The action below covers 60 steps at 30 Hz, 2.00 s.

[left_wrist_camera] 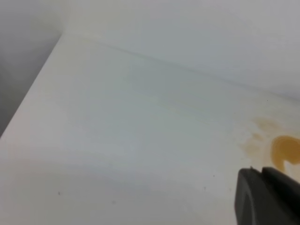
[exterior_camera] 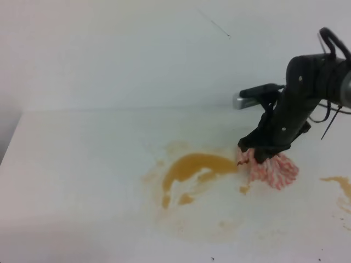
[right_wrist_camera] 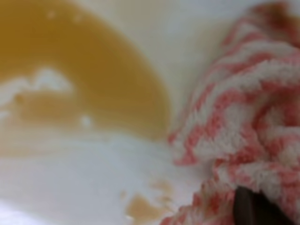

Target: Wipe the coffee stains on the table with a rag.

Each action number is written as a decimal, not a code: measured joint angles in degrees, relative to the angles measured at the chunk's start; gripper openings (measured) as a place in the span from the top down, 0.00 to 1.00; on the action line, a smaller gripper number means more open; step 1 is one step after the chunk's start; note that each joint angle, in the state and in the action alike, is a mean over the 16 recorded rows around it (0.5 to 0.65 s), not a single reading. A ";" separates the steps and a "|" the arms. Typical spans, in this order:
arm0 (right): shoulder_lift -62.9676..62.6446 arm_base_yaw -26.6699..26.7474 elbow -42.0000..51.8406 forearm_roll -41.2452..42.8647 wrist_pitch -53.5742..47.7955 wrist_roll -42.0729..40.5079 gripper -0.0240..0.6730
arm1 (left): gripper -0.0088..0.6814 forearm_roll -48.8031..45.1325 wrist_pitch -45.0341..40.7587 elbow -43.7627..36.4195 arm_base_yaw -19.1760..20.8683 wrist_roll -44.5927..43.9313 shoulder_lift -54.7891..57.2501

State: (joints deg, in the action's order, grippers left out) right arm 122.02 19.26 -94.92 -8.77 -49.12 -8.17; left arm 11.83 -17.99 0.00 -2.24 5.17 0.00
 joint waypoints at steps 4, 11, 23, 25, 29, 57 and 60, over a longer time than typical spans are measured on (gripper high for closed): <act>3.40 0.52 -0.05 -5.15 0.80 -1.74 0.92 | 0.99 0.03 0.00 0.00 0.00 0.00 0.00; 7.86 3.20 -1.29 -15.07 4.79 -4.92 0.92 | 0.99 0.07 0.00 0.00 0.00 0.00 0.00; 14.28 9.29 -11.33 -20.84 3.80 -6.82 0.92 | 0.99 0.07 0.00 0.00 0.00 0.00 0.00; 15.25 10.14 -13.42 -20.62 2.54 -6.94 0.92 | 0.99 0.07 0.00 0.00 0.00 0.00 0.00; 16.67 11.82 -16.81 -19.57 -0.25 -7.24 0.92 | 0.99 0.07 0.00 0.00 0.00 0.00 0.00; 15.50 19.31 -19.66 -4.42 -13.25 1.36 0.92 | 0.99 0.10 0.00 0.00 0.00 0.00 0.00; 13.98 18.18 -18.27 -2.65 -12.67 2.65 0.92 | 0.99 0.10 0.00 0.00 0.00 0.00 0.00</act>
State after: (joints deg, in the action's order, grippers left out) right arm 135.99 37.43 -113.18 -11.43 -61.79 -5.51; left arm 11.93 -17.99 0.00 -2.24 5.17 0.00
